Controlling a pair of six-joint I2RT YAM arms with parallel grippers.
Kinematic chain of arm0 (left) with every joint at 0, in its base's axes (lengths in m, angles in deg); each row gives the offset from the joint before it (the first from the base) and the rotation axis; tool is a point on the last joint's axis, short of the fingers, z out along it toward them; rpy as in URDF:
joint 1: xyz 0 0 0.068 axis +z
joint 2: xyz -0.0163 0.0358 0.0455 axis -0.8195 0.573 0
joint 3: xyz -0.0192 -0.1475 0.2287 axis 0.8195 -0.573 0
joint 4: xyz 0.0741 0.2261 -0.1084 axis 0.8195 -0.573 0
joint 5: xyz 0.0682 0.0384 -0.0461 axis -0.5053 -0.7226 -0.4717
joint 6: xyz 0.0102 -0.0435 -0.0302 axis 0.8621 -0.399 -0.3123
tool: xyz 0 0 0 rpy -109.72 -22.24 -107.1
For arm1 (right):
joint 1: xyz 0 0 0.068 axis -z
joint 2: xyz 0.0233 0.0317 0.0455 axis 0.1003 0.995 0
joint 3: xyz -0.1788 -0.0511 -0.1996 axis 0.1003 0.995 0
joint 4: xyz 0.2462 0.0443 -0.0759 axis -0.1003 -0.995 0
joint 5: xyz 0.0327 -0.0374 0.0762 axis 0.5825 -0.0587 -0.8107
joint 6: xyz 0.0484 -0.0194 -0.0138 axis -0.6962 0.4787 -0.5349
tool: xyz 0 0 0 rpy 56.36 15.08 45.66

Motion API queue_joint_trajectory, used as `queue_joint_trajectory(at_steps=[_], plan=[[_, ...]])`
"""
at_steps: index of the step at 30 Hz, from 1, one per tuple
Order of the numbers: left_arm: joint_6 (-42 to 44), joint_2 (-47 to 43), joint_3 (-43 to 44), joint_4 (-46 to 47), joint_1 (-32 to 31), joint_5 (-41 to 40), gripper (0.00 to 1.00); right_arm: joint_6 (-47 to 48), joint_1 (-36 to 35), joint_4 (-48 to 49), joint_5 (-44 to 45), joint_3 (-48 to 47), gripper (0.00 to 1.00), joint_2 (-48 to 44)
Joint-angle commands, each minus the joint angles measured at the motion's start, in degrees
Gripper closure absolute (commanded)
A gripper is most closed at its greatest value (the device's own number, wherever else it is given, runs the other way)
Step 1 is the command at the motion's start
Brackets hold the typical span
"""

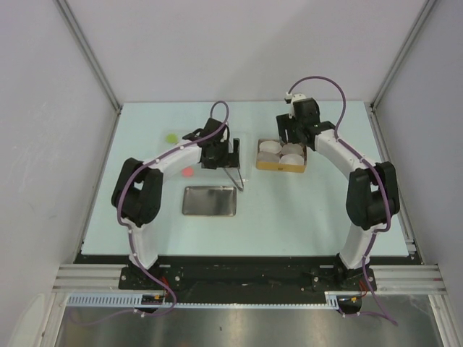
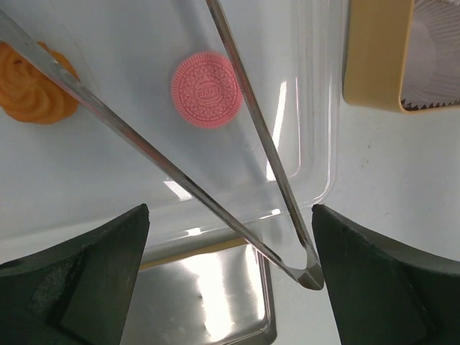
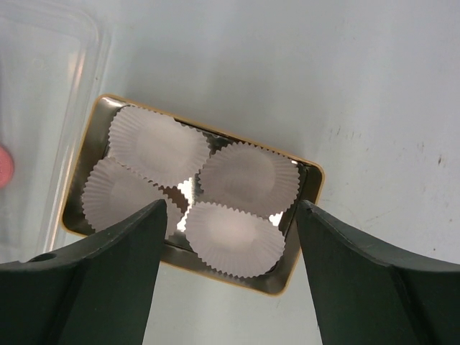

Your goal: Pack the cookies

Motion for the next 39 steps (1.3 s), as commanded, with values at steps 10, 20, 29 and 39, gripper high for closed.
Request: queue_joint_trajectory(at_steps=[10, 20, 29, 39], plan=[[-5.2, 4.0, 4.6, -2.4, -3.5, 0.1, 0.0, 0.5, 3.2, 2.5, -3.9, 3.3, 0.23, -5.4], [-3.0, 4.9, 4.2, -3.4, -4.1, -1.6, 0.0, 0.5, 4.2, 2.6, -4.7, 4.1, 0.24, -6.3], [0.1, 3.3, 1.7, -3.4, -4.1, -3.1, 0.06, 0.3, 4.5, 2.9, -4.8, 5.3, 0.25, -6.7], [3.9, 1.1, -0.1, -4.2, -4.1, -7.5, 0.14, 0.1, 4.7, 3.2, -4.8, 6.0, 0.25, -7.2]])
